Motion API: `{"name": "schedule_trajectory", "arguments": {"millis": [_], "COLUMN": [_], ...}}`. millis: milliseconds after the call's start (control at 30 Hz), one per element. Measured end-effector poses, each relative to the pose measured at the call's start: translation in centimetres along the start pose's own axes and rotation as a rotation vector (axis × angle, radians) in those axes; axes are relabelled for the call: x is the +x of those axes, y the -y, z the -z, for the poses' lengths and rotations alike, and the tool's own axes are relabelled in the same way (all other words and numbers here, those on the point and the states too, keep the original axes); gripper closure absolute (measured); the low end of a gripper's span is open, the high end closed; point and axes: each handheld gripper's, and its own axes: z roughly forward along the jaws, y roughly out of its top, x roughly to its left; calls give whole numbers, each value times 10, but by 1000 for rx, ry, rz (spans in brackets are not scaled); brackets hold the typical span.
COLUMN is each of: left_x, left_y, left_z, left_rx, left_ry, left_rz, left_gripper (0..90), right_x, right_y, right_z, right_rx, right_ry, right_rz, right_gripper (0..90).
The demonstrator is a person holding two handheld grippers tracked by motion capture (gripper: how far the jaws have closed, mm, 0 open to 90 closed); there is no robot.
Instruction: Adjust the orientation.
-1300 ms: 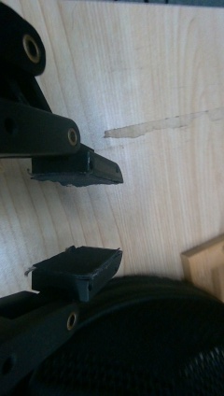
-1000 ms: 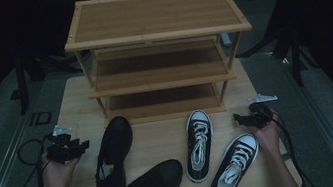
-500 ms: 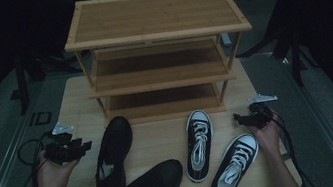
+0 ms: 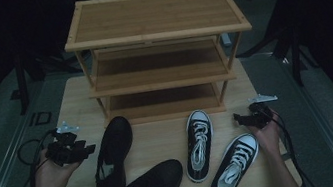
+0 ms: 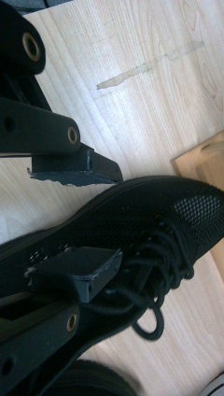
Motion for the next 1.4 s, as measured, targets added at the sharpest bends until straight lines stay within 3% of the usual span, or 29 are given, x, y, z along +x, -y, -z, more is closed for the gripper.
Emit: {"name": "schedule_trajectory", "arguments": {"millis": [300, 533, 867, 1000, 1233, 1400], "left_x": [-20, -30, -35, -36, -34, -33], "left_y": [-4, -5, -8, -11, -12, -12], "left_z": [7, 9, -18, -31, -46, -48], "left_rx": [19, 44, 160, 208, 252, 253], "left_ry": [12, 30, 29, 6, -27, -30], "left_rz": [-57, -78, -27, -23, 0, 0], "left_gripper": [577, 585, 619, 631, 671, 733], "right_x": [0, 0, 0, 0, 0, 0], "right_y": [0, 0, 0, 0, 0, 0], "right_z": [0, 0, 0, 0, 0, 0], "right_rx": [0, 0, 0, -1, -1, -1], "right_ry": [0, 0, 1, 1, 1, 1], "right_rz": [0, 0, 0, 1, 2, 1], "right_gripper": [174, 175, 175, 175, 175, 175]}}
